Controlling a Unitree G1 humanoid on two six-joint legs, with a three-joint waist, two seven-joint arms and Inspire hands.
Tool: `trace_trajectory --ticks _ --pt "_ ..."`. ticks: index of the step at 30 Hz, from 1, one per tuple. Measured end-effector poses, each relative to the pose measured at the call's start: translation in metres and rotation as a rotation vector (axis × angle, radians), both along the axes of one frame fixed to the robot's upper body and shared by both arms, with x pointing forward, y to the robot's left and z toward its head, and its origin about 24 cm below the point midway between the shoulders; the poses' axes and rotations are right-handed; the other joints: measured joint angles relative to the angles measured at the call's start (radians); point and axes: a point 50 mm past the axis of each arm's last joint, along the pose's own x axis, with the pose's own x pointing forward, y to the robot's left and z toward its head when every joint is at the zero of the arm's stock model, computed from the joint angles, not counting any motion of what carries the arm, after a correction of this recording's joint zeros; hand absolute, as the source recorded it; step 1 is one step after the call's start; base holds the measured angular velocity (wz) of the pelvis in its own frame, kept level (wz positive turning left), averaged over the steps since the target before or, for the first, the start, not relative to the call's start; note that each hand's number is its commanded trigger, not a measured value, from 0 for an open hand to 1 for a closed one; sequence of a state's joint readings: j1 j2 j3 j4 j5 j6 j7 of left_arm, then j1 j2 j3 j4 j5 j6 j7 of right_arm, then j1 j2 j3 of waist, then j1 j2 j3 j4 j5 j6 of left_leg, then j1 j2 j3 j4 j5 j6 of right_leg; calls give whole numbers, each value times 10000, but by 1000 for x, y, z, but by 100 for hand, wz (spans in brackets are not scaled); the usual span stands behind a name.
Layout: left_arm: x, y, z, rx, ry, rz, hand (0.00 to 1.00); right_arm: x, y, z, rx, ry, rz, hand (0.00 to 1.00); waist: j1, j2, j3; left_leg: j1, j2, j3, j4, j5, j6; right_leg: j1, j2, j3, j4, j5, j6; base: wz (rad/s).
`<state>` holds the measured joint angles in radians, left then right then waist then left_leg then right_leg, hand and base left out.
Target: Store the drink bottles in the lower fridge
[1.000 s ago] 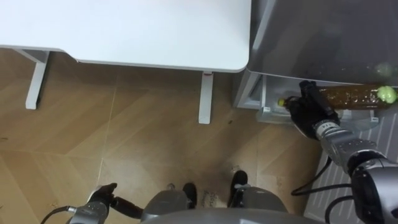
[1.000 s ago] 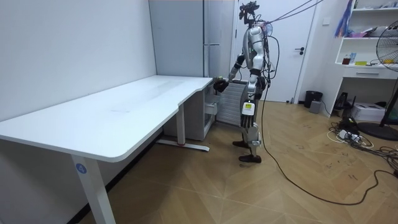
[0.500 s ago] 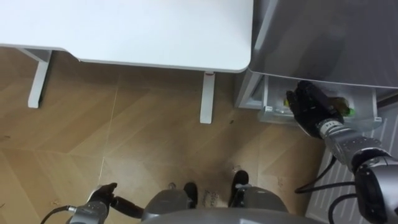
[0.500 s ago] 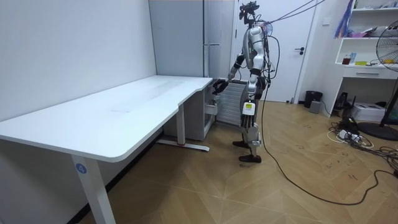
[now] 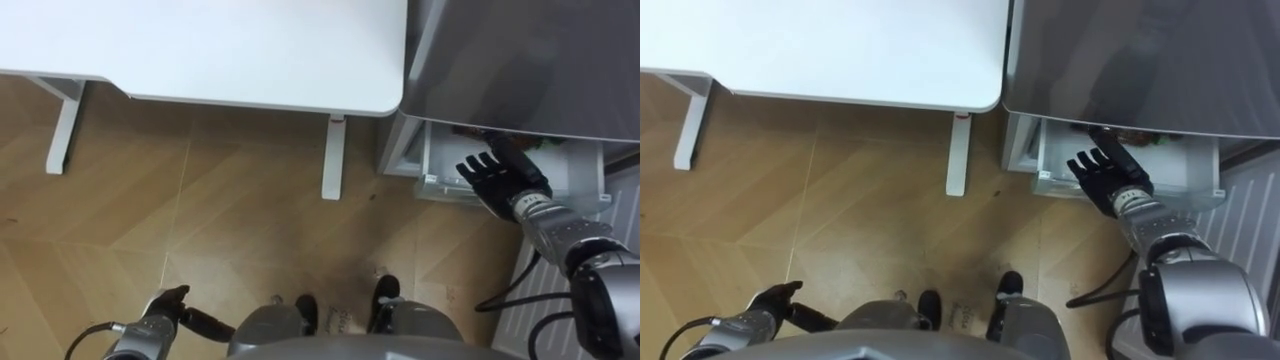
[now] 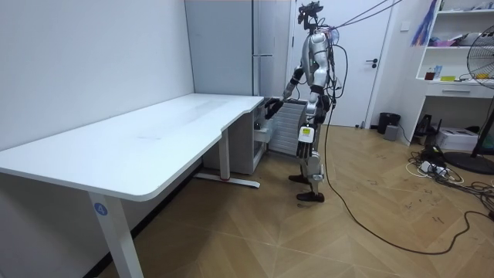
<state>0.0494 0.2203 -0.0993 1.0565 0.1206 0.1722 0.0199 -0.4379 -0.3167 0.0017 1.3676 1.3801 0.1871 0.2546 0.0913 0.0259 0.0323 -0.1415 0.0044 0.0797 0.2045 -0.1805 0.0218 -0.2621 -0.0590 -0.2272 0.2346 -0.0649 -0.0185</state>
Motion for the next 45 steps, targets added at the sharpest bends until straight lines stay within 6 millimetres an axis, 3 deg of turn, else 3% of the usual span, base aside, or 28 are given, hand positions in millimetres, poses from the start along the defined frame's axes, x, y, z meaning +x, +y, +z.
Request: trace_trajectory --ticks 8,14,24,27,31,34,37,45 --pt "0 1 0 197 -113 16 0 0 1 0 -240 70 347 0 -15 -25 -14 185 12 5 -8 0 -1 201 6 -26 -45 3 0 0" --pt "0 1 1 106 -291 91 0 0 0 0 -852 61 1075 0 -42 -166 -62 242 29 3 -17 1 -1 297 43 -9 -155 61 -1 0" --pt "-5 1 1 199 -942 343 0 -6 -4 -2 -2873 297 2415 0 -100 -263 -89 769 41 66 -201 -3 -1 832 116 78 -363 84 57 0" --pt "-5 -2 1 243 -1187 474 0 -24 -2 -13 -3556 603 2817 0 -151 -292 -136 1001 55 25 -359 -6 -3 1119 174 64 -555 78 95 10" --pt "-16 -6 -2 220 -1208 521 0 -77 20 -48 -3486 2149 3855 0 -207 -319 -285 1586 134 10 -619 -71 -42 1765 297 51 -845 53 117 0" --pt "-16 -10 -2 297 -1509 617 0 -111 33 -65 -3593 3284 4863 0 -300 -276 -271 1719 176 44 -632 -124 -62 1877 340 57 -844 47 114 -4" --pt "-17 -12 -3 359 -1697 682 0 -134 32 -72 -3970 4236 5314 0 -290 -198 -256 1874 205 175 -721 -156 -76 1910 415 251 -842 43 112 -17" --pt "-39 -8 -6 632 -1220 1461 0 -167 27 -79 -4716 5641 6581 0 -639 -225 -251 2071 225 245 -770 -209 -83 2031 470 381 -849 12 101 -6"
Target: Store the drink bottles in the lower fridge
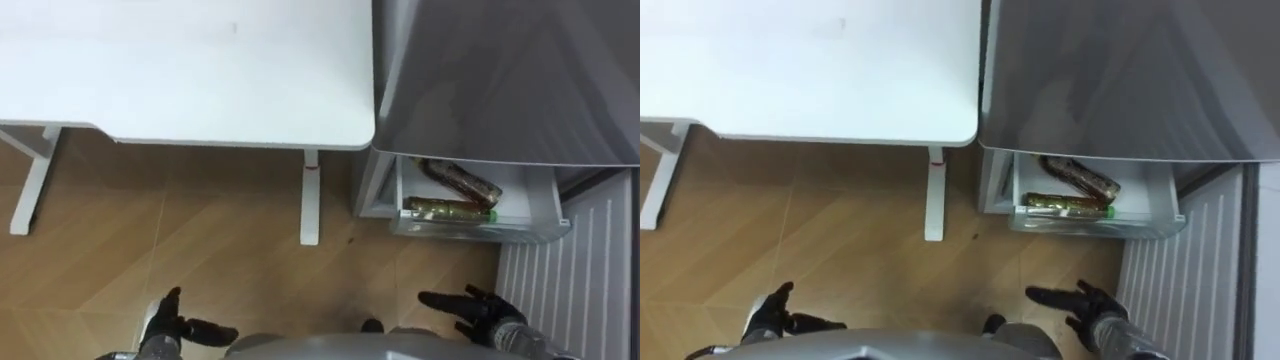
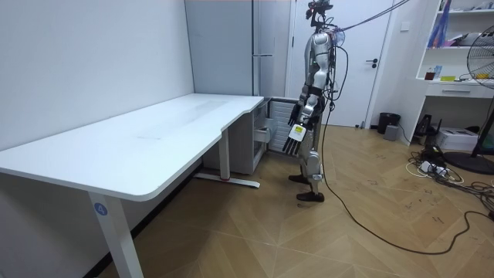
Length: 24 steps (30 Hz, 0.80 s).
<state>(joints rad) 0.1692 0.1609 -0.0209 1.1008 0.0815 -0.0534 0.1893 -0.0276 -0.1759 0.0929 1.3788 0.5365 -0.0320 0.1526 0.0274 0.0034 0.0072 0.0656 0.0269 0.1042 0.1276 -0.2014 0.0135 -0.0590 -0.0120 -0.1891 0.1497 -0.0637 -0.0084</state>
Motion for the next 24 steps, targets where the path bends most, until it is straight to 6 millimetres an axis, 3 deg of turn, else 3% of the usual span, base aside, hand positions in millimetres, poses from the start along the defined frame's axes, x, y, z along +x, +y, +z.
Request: trace_trajectory --ticks 4,13,24 --pt "-17 2 -3 82 724 127 0 -23 1 -4 -65 736 -38 0 5 19 21 185 12 -3 16 -95 14 187 19 2 -20 -37 20 -2" --pt "-56 2 -6 251 2427 -228 0 -38 0 -5 -108 1120 -770 0 -120 92 4 605 4 -82 95 -303 71 685 16 -25 -79 -139 134 1" --pt "-60 -8 -9 -153 2864 -527 0 -54 1 -6 165 1185 -2543 0 -242 287 -16 964 27 -13 74 -417 97 975 32 16 64 -290 163 -1"
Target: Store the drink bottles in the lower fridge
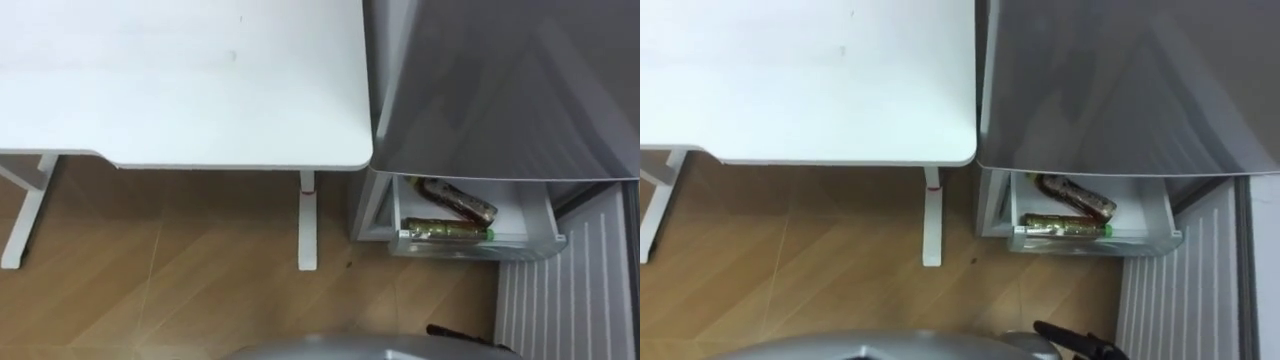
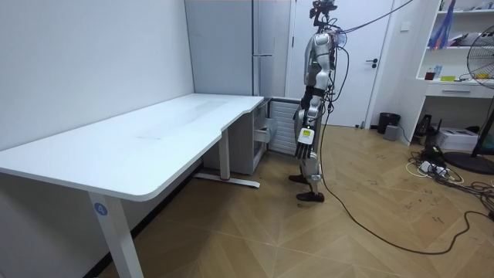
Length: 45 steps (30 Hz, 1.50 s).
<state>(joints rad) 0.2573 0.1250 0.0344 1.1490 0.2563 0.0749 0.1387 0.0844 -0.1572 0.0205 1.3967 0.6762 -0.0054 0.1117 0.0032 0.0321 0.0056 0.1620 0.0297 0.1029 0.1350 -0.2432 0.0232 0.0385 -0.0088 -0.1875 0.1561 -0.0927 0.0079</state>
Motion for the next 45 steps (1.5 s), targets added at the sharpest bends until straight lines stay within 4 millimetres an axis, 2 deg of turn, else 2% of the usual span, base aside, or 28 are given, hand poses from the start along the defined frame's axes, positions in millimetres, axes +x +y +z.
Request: trace_trajectory --ticks 5,9,14,17,19,20,21,22,23,25,27,28,31,37,39,43,45 --pt "-7 -1 0 -3 325 -113 0 -6 1 0 133 -42 -989 0 -13 66 8 -10 4 4 69 -66 1 -53 -27 -6 181 -88 -16 0" --pt "-15 -6 -1 -235 524 -18 0 -10 2 -1 382 -115 -2233 0 -8 166 -21 -110 -42 -145 355 -197 16 -193 -84 46 515 -317 9 1" --pt "-7 -8 -2 -350 313 300 0 -1 3 -1 761 -685 -3491 0 16 150 -56 -847 -114 -120 785 -198 25 -1055 -242 74 1152 -443 -30 -4" --pt "17 -9 -3 -440 -237 447 0 22 6 0 1163 -1334 -4351 0 15 123 -40 -1758 -191 -104 1371 -201 29 -1977 -400 88 1725 -507 -105 0" --pt "48 -11 -3 -584 -884 649 0 53 11 3 1558 -2152 -5177 0 29 86 96 -2667 -279 -101 1961 -204 30 -2881 -542 190 2317 -550 -174 0" --pt "56 -11 -2 -635 -1085 759 0 63 12 4 1673 -2383 -5388 0 37 62 122 -2947 -295 -102 2154 -206 30 -3139 -582 207 2465 -561 -194 0" --pt "72 -12 -1 -662 -1429 746 0 81 15 7 1902 -2833 -5721 0 52 33 196 -3453 -303 -104 2510 -226 27 -3608 -613 246 2708 -557 -239 0" --pt "85 -10 1 -634 -1821 874 0 95 16 11 2032 -3227 -6012 0 148 8 224 -3981 -303 -105 2881 -264 11 -4128 -647 276 2959 -556 -295 0" --pt "90 -11 3 -626 -2000 877 0 101 16 12 2078 -3399 -6192 0 223 -1 239 -4226 -300 -109 3067 -294 5 -4371 -652 303 3079 -548 -324 -5" --pt "114 -12 7 -821 -2749 1322 0 126 16 20 2310 -4028 -6984 0 368 -63 323 -5378 -258 -117 3773 -400 -28 -5372 -682 371 3601 -520 -410 0" --pt "125 -12 10 -837 -2980 1322 0 144 16 27 2548 -4462 -7403 0 479 -129 393 -6081 -268 -143 4194 -404 -42 -6026 -738 375 3913 -509 -425 9" --pt "131 -12 11 -855 -3052 1331 0 153 14 31 2642 -4707 -7715 0 490 -148 401 -6522 -276 -239 4490 -447 -96 -6375 -790 289 4107 -499 -454 15" --pt "141 -10 15 -767 -3454 1387 0 173 4 42 2810 -5406 -8372 0 616 -258 414 -7561 -273 -355 5068 -466 -120 -7268 -846 218 4483 -458 -616 15" --pt "150 -3 20 -438 -3737 1317 0 205 -33 72 2376 -7007 -8950 0 873 -375 415 -8914 -262 -530 5747 -416 -122 -8427 -835 159 4818 -245 -727 3" --pt "149 2 21 -282 -3718 1200 0 218 -39 83 2459 -7520 -9079 0 896 -456 434 -9251 -258 -521 5979 -442 -150 -8773 -843 183 5033 -247 -750 2" --pt "156 12 26 102 -3907 930 0 253 -54 118 2659 -9049 -8737 0 902 -576 462 -10104 -304 -507 6770 -634 -174 -9667 -999 215 5899 -476 -777 4" --pt "155 19 28 450 -3885 816 0 263 -57 130 2868 -9608 -8756 0 880 -659 466 -10369 -341 -527 7135 -774 -182 -9959 -1102 212 6368 -671 -807 10"
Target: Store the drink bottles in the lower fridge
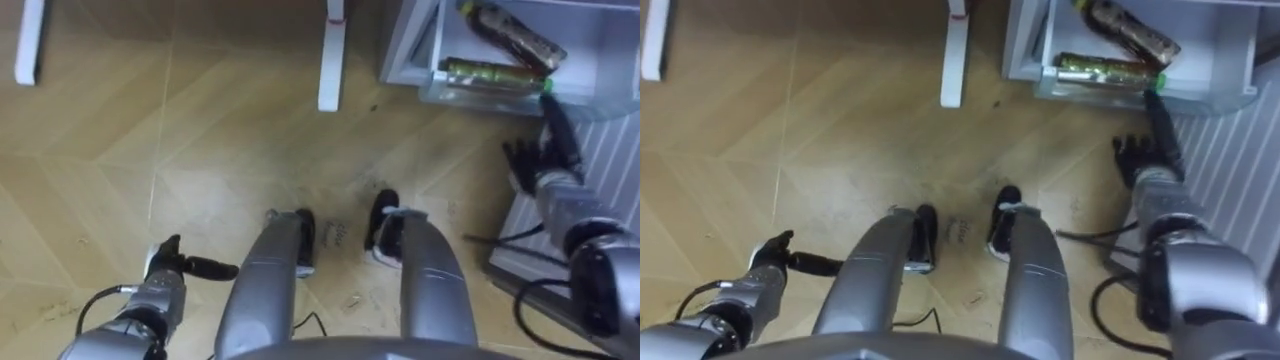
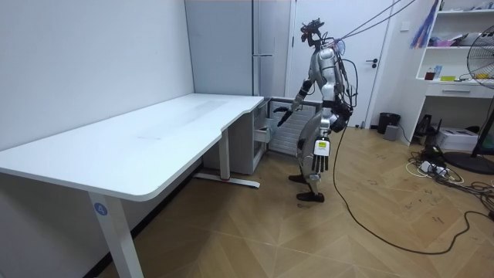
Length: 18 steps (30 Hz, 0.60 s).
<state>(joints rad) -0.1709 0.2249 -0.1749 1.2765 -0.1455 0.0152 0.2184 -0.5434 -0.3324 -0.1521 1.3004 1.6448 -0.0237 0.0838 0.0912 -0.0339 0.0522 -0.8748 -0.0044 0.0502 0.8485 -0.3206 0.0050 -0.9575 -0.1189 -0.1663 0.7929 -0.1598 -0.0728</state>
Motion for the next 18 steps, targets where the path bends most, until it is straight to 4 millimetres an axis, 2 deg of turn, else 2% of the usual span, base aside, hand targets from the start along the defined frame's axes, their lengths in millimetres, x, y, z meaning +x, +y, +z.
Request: trace_trajectory --ticks 3,7,14,18 --pt "-3 5 1 308 45 -39 0 15 -4 18 36 -630 -129 0 26 -19 -4 -509 14 -49 593 -230 -7 -465 -27 9 555 -211 -7 4" --pt "-5 7 1 527 -15 -113 0 15 -6 19 69 -678 -347 0 18 -27 -3 -1106 26 -71 1435 -537 33 -1020 -147 -10 1321 -504 -60 1" --pt "-5 5 4 632 -501 -291 0 13 -18 25 -183 -821 -733 0 66 -28 -3 -1612 -229 37 2110 -682 255 -1623 -509 187 2184 -747 35 8" --pt "-8 5 3 539 -585 -184 0 15 -29 35 -335 -827 -921 0 319 -53 -16 -1975 -255 54 2365 -686 269 -1991 -559 282 2403 -791 111 0"
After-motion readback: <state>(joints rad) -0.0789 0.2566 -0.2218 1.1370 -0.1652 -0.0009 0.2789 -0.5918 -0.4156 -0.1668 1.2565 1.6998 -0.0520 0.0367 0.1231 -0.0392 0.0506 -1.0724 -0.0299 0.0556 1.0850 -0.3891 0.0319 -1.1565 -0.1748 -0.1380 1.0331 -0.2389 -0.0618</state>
